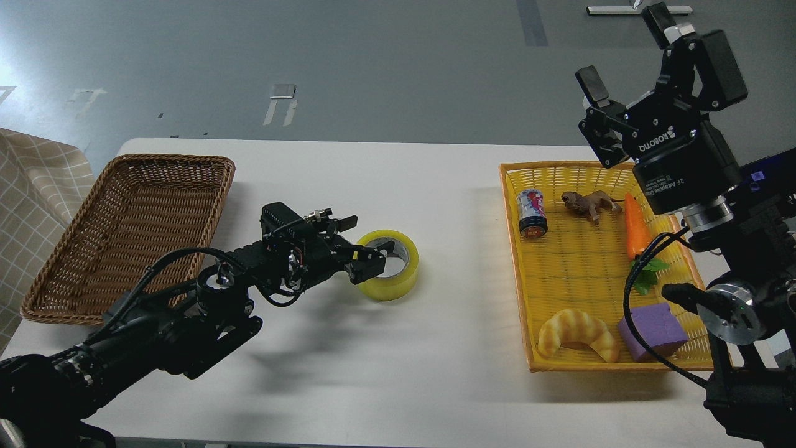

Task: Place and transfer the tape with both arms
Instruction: 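Close the left gripper on the rim of the tape roll, then lift the tape roll and carry it over the wicker basket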

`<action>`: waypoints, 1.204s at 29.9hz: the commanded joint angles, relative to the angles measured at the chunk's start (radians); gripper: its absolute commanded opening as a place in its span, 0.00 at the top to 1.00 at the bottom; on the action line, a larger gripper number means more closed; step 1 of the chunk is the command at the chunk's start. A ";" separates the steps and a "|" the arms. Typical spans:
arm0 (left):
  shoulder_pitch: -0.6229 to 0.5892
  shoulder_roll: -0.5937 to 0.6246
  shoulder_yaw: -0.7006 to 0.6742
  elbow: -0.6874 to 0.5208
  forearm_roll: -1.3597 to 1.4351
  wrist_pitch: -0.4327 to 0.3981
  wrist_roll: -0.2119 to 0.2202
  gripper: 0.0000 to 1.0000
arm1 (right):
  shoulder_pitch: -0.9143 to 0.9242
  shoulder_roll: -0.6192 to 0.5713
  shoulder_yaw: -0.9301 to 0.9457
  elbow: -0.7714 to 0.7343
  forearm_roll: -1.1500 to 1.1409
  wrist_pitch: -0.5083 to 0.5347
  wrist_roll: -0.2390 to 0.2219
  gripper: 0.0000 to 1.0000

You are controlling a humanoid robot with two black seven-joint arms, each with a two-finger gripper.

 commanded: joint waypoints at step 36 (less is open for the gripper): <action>-0.059 0.009 0.047 0.058 -0.033 0.007 -0.035 0.95 | -0.057 0.012 0.006 -0.003 -0.004 -0.003 0.000 0.00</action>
